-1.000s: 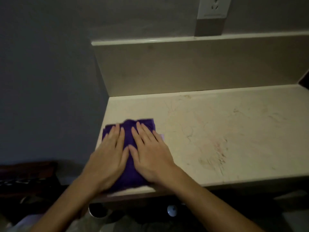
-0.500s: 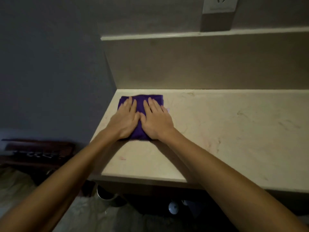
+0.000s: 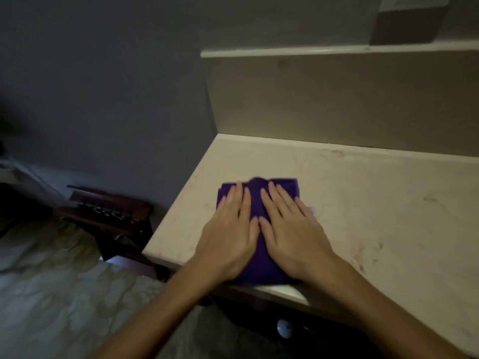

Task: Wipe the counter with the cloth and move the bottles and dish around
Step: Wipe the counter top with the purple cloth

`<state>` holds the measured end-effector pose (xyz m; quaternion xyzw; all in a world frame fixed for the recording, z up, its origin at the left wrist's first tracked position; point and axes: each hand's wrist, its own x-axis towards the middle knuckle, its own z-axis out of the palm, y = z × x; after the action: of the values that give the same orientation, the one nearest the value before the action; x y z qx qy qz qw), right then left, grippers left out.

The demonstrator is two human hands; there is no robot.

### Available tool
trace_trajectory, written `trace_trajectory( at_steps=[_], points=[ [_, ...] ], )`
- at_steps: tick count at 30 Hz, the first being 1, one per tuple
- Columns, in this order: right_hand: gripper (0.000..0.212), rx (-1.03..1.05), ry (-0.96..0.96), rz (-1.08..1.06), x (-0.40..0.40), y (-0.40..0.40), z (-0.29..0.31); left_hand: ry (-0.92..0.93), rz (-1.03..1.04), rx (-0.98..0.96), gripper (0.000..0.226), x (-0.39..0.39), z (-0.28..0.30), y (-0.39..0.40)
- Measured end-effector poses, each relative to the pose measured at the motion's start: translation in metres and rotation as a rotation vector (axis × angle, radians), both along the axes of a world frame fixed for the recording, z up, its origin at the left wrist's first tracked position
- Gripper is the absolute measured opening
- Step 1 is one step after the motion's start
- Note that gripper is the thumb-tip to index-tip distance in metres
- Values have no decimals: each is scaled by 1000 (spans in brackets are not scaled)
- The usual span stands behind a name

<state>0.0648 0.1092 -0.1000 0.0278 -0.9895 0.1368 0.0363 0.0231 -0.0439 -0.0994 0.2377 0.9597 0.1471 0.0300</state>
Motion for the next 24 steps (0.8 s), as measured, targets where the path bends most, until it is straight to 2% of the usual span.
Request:
trace_trajectory(
  at_steps=[3, 5, 8, 11, 18, 21, 24],
  points=[
    [63, -16, 4, -45, -85, -6, -3, 42, -29, -97, 75, -89, 2, -4],
    [63, -25, -23, -74, -135, -12, -4, 31, -41, -143, 65, -142, 6, -7],
    [63, 13, -47, -73, -171, -15, 0, 38, -58, -180, 63, -175, 6, -10],
    [64, 37, -28, -54, -145, -24, -1, 32, -63, -141, 64, -150, 5, -22],
    [64, -34, 0, 59, 13, -96, 5, 49, -68, -70, 70, 15, 7, -103],
    [63, -30, 4, 95, -2, -93, 4, 52, -69, -117, 73, 2, 9, -108],
    [67, 34, 35, 101, -70, -75, -3, 85, -30, -166, 82, -62, 5, -89]
  ],
)
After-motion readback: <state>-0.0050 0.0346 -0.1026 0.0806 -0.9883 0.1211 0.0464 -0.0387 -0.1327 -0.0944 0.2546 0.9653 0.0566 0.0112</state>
